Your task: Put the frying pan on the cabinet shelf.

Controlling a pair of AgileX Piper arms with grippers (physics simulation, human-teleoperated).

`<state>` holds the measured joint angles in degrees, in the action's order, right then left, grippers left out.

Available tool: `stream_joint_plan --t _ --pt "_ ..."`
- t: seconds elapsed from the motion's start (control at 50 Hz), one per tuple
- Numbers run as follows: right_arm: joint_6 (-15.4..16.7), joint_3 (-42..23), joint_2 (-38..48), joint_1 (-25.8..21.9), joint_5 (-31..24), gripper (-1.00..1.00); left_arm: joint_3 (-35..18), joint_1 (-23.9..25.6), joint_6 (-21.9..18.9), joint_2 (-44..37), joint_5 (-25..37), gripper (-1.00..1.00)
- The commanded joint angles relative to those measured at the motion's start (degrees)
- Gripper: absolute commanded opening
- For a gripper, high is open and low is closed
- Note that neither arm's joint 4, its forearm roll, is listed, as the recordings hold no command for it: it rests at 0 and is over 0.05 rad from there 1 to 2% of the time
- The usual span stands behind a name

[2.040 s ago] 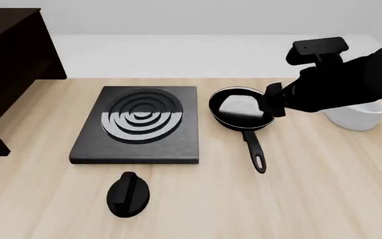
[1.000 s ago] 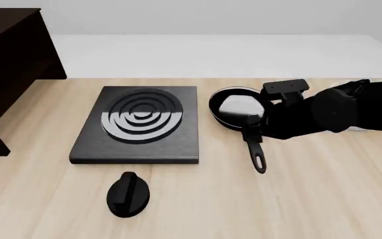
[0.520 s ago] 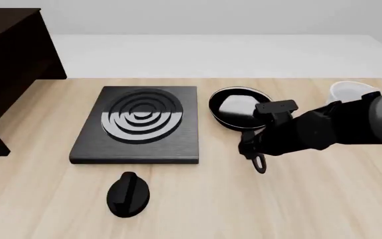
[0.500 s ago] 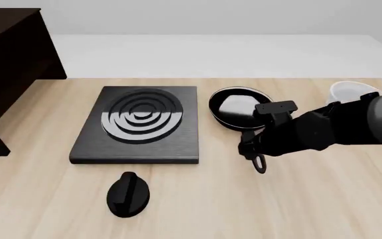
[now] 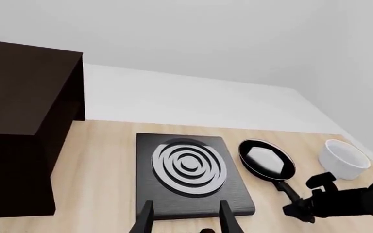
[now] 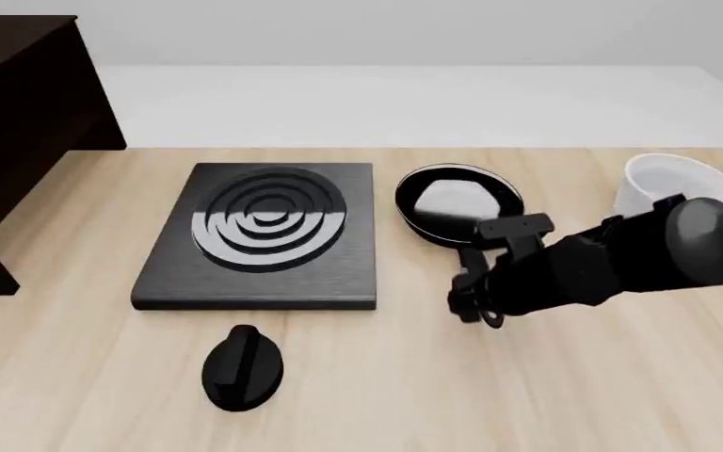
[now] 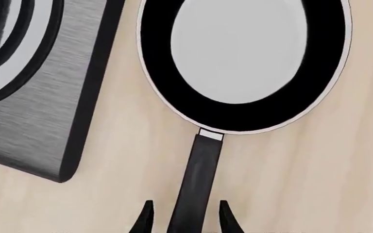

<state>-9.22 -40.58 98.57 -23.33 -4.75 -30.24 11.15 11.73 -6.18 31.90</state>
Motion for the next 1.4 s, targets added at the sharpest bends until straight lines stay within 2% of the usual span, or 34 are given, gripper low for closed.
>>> stream_joint_plan --t 0.02,0.04,0.08,0.12,0.14,0.16,0.26,0.32,0.34,0.36,0.42,0.56,0.6,0.68,0.72,1.0,1.16,1.2,1.24,1.26,1.34,1.4 --pt "1.02 0.98 0.07 1.88 1.21 -1.0 0.39 0.0 -0.26 -0.05 -0.23 1.0" --pt "2.53 0.79 -0.22 2.55 1.0 -1.0 0.27 0.05 -0.22 -0.07 -0.16 1.0" --pt "1.15 1.05 -0.27 2.0 0.93 -1.0 0.18 0.08 -0.22 -0.13 -0.16 1.0" --pt "3.96 0.13 -1.23 4.83 0.89 -1.0 0.17 0.09 -0.28 -0.08 -0.17 1.0" --pt "3.32 0.22 -0.94 3.85 0.9 -1.0 0.12 0.09 -0.27 -0.05 -0.12 1.0" --pt "4.77 0.37 -1.13 3.36 1.12 -1.0 0.02 0.1 -0.25 -0.07 -0.01 1.0" --pt "5.95 1.46 -0.81 5.65 3.35 -1.0 0.25 0.19 -0.35 0.13 0.01 1.0" --pt "8.42 2.62 -0.57 6.08 4.91 -1.0 0.12 0.15 -0.33 0.12 0.06 1.0" --pt "8.25 2.96 -0.66 6.1 5.49 -1.0 0.18 0.17 -0.35 0.15 -0.01 1.0" --pt "9.04 3.41 -1.17 8.47 6.74 -1.0 0.25 0.18 -0.29 0.08 -0.13 1.0" --pt "8.8 4.72 -0.96 8.85 8.63 -1.0 0.34 0.34 -0.34 0.13 -0.09 1.0" --pt "10.48 6.39 -4.17 11.1 11.09 -1.0 0.27 0.27 -0.38 0.05 -0.12 1.0" --pt "12.05 6.37 -6.41 12.27 10.59 -1.0 0.47 0.32 -0.35 0.12 -0.24 1.0" --pt "10.18 6.03 -7.08 10.17 8.47 -1.0 0.2 0.62 -0.43 0.1 0.05 1.0" --pt "11.91 5.49 -9.04 10.56 7.42 -1.0 0.14 0.68 -0.57 0.07 0.07 1.0" --pt "15.67 2.77 -15.0 10.64 3.9 -1.0 -0.26 0.81 -0.53 0.06 0.34 1.0" --pt "16.5 1.83 -17.25 9.89 2.32 -1.0 -0.25 1.29 -0.17 0.06 0.59 1.0" --pt "15.55 0.98 -17.74 9.53 0.99 -1.0 -0.25 1.43 -0.15 0.03 0.65 1.0" --pt "15.89 0.76 -17.94 9.57 0.62 -1.0 -0.2 1.4 -0.17 0.02 0.61 1.0" --pt "17.16 -0.43 -18.82 9.32 -0.52 -1.0 -0.06 1.67 -0.19 0.07 0.61 1.0" --pt "18.2 -2.32 -19.77 9.2 -2.33 -1.0 0.03 1.75 -0.04 -0.15 0.43 1.0" --pt "19.15 -3.87 -20.65 9.25 -3.85 -1.0 0.07 1.23 1.87 -0.5 0.35 1.0"
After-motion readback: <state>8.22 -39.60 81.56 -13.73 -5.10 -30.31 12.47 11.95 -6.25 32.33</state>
